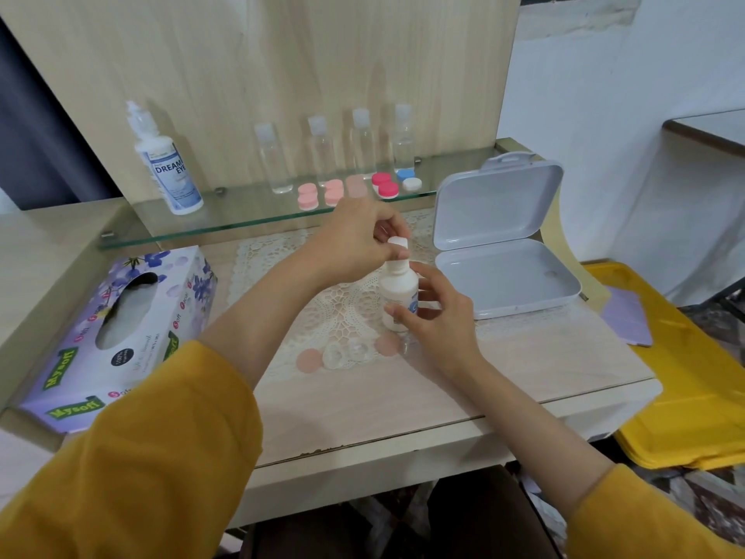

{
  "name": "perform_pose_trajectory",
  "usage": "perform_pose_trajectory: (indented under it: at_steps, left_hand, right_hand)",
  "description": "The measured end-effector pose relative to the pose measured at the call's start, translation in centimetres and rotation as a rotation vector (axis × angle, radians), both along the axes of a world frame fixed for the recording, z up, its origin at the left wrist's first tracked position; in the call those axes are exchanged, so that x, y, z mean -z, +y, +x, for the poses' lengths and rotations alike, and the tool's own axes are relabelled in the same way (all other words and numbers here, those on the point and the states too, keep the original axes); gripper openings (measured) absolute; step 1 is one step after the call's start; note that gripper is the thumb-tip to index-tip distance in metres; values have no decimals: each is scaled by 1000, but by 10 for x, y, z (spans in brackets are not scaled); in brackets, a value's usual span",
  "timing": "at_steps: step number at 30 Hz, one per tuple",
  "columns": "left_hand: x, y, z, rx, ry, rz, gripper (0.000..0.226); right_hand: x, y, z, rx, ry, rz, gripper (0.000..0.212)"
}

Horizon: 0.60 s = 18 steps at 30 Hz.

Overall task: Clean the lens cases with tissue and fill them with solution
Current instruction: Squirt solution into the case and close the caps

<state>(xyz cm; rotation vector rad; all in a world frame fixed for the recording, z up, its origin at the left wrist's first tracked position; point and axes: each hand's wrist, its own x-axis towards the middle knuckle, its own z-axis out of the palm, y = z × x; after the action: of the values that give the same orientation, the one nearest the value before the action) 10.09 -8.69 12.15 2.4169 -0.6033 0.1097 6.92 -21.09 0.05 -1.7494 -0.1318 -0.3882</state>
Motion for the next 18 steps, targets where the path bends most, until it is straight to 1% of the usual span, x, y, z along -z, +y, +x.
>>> perform_pose_trajectory:
  at_steps: [3,6,8,11,15,18]
  left_hand:
    - [-3,5,-2,72,63,-23,26]
    - [1,14,-6,53,60,-104,28]
    - [9,26,-8,-27,39,-144,25]
    - [36,53,-12,-207,27,-127,23]
    - [82,89,-24,-416,31,-3,27]
    - [102,108,-33,-452,36,75,34]
  right_hand:
    - [-1,1,-1,8,-1,-10,54]
    - [-2,1,-1,12,-5,-21,55]
    - [-4,0,0,24,-8,-77,57]
    - [-6,-2,6,51,5,-116,57]
    - [-13,-4,17,109,-11,-209,57]
    - [-23,-5,28,162,-11,-276,54]
